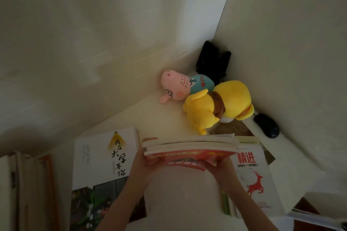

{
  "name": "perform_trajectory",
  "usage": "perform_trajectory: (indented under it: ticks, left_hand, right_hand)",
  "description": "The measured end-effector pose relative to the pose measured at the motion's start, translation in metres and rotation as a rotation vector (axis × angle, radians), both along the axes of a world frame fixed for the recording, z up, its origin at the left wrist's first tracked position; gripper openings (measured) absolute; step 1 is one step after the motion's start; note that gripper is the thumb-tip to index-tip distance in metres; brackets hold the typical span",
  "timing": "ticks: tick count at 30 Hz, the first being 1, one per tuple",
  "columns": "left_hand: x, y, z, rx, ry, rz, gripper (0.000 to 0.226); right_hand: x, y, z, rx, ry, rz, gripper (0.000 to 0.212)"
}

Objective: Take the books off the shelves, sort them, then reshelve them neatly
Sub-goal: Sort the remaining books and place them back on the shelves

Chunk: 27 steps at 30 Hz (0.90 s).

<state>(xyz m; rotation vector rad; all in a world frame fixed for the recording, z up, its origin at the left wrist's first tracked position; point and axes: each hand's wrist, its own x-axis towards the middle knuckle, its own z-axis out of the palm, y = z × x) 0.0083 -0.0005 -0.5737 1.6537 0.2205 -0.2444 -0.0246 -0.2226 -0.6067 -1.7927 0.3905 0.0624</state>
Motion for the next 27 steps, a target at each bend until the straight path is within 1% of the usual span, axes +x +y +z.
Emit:
perform_trajectory:
  ticks: [2,3,4,5,6,7,9,11,12,14,17,21,24,27]
  left_hand:
    - [-0.002,0.002,-0.003,0.057,-0.05,-0.004,0.046]
    - [-0.003,0.002,-0.006,0.081,-0.08,-0.017,0.052]
    - [-0.003,0.003,-0.01,0.089,-0.088,-0.036,0.056]
    - [-0.003,0.003,-0.011,0.098,-0.081,-0.045,0.056]
    - [-0.003,0.003,-0.011,0.109,-0.065,-0.046,0.052]
    - [-0.001,0.003,-0.01,0.115,-0.053,-0.036,0.047]
    - [0.006,0.002,-0.006,0.119,-0.014,-0.017,0.049]
    - [0.015,0.003,0.0,0.151,0.025,-0.039,0.056]
    - [0.018,0.003,0.001,0.179,0.039,-0.054,0.055]
    - [0.019,0.005,-0.004,0.249,0.09,-0.057,0.053]
    - [0.006,0.005,-0.025,0.329,0.209,-0.087,0.062]
    - [-0.009,0.003,-0.056,0.355,0.311,-0.107,0.068]
    - [-0.005,0.003,-0.066,0.365,0.361,-0.159,0.067]
    - [-0.008,0.004,-0.067,0.373,0.381,-0.183,0.068]
  right_hand:
    - [0.0,-0.001,-0.004,-0.013,0.008,0.012,0.077]
    - [-0.001,-0.003,-0.006,-0.028,0.012,0.014,0.073]
    - [-0.001,-0.003,-0.006,-0.046,0.013,0.01,0.064]
    - [-0.001,-0.003,-0.006,-0.071,0.016,-0.003,0.052]
    - [0.001,-0.002,-0.003,-0.096,-0.002,-0.006,0.043]
    - [0.003,0.0,0.001,-0.111,-0.009,-0.004,0.042]
    - [0.011,0.0,0.014,-0.097,0.019,0.023,0.047]
    - [0.023,-0.005,0.028,-0.082,0.115,0.106,0.054]
    - [0.029,-0.009,0.032,-0.077,0.16,0.164,0.056]
    - [0.038,-0.013,0.033,-0.104,0.254,0.263,0.054]
    - [0.037,-0.008,0.017,-0.191,0.402,0.377,0.05]
    - [0.026,-0.005,-0.01,-0.252,0.518,0.356,0.05]
    - [0.026,-0.007,-0.024,-0.308,0.569,0.396,0.071]
    - [0.022,-0.007,-0.026,-0.29,0.576,0.4,0.071]
